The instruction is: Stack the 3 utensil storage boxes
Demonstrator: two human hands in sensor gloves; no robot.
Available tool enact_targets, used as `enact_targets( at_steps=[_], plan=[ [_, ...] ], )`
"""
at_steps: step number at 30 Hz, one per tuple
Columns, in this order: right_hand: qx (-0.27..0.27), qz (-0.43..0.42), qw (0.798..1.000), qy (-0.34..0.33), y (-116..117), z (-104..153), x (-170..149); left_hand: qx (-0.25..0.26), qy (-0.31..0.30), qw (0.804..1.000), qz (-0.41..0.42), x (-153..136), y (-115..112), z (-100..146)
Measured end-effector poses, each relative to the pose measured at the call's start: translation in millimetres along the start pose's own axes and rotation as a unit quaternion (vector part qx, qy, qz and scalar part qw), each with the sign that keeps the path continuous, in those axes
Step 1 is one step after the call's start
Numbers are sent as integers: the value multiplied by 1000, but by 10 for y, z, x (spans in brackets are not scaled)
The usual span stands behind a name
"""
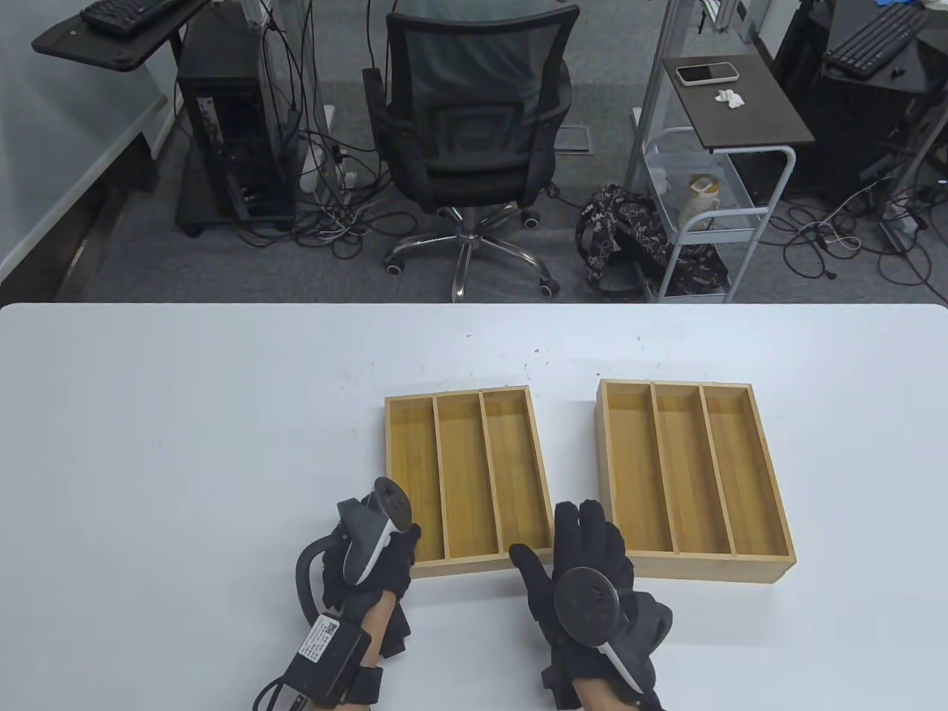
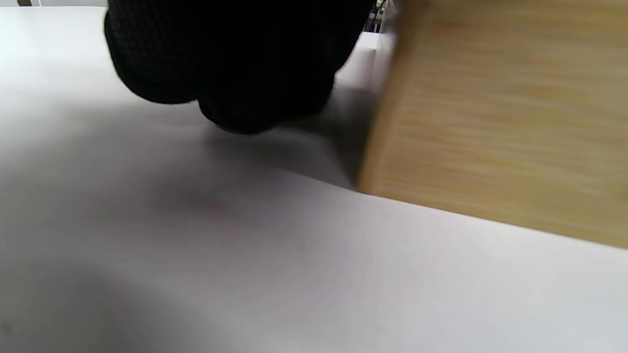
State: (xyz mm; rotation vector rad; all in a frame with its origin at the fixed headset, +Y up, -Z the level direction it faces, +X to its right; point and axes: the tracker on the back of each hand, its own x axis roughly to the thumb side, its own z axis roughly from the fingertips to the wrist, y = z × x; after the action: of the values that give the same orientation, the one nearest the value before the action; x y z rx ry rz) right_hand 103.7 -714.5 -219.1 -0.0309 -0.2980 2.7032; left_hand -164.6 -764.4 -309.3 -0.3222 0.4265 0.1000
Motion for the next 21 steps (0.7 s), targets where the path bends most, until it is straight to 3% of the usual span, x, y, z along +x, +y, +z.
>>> enact_targets(
  at_steps=[3,14,21],
  plan=[
    [2,-5,1000,3,2,-3,-5,-27,-10,998,60,-60,-26,-31],
    [-3,-16,1000,16,-24,-20,-71,32,-44,995,83,-118,-41,8],
    [-20,-28,999,38,-111,-38,-125,110,-65,987,94,-232,311,279]
  ],
)
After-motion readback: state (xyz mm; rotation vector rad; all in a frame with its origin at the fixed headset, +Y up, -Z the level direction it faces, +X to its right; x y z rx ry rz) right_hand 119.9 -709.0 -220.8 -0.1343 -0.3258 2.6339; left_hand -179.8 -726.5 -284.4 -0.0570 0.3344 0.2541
